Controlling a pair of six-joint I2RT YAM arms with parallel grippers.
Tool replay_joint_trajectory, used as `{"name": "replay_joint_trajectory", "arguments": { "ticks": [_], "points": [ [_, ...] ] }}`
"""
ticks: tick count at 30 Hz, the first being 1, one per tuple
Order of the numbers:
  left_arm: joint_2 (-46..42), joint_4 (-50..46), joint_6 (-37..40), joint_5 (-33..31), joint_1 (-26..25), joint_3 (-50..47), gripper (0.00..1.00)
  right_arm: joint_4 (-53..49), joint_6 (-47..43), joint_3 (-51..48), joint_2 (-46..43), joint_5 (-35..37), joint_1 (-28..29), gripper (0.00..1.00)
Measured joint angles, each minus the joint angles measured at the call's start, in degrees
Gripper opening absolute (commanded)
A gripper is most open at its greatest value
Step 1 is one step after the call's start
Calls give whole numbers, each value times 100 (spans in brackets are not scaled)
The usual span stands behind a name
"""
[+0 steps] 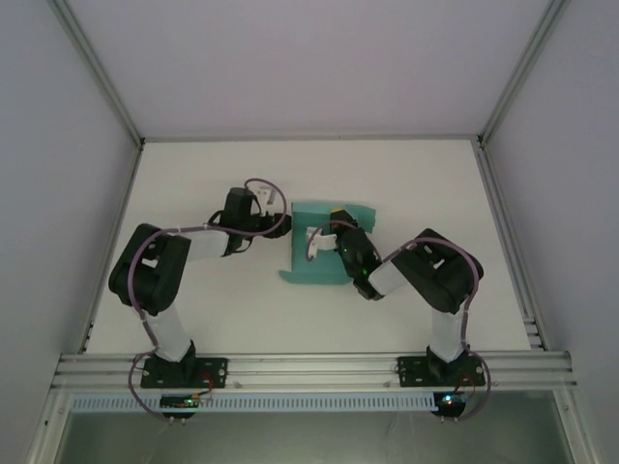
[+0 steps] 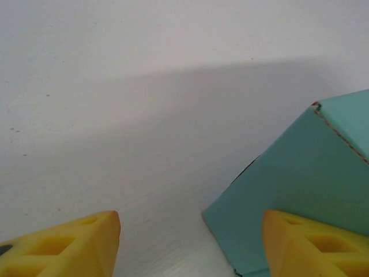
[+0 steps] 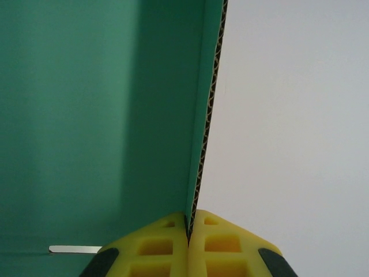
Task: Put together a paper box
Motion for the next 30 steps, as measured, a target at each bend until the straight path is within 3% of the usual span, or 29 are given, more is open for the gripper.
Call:
{"name": "replay_joint_trajectory", "arguments": {
  "ticks": [10, 15, 24, 30],
  "points": [
    [-293, 201, -57, -680, -275, -343, 70, -573, 468, -4, -326, 59, -105, 0],
    [-452, 232, -74, -551, -275, -367, 70, -1464, 800, 149, -680, -98, -157, 0],
    [396, -9, -330, -293, -313, 739, 67, -2892, 1351, 767, -813, -153, -437, 0],
    [643, -125, -632, -297, -343, 1126, 69, -3279, 1591, 942, -813, -173, -527, 0]
  ]
}}
